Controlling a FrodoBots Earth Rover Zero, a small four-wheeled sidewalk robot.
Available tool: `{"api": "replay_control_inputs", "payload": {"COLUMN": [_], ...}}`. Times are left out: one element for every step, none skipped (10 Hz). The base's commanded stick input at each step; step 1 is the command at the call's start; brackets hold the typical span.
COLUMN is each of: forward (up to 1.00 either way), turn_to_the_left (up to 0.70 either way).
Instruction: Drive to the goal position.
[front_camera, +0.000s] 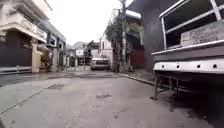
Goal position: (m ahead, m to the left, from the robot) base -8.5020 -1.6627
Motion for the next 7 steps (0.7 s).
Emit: {"api": "replay_control_inputs", "payload": {"forward": [0.85,0.85,0.78,0.70,0.70,0.70,0.70], "turn_to_the_left": [0.00,0.00,0.00,0.00,0.00,0.00,0.00]}}
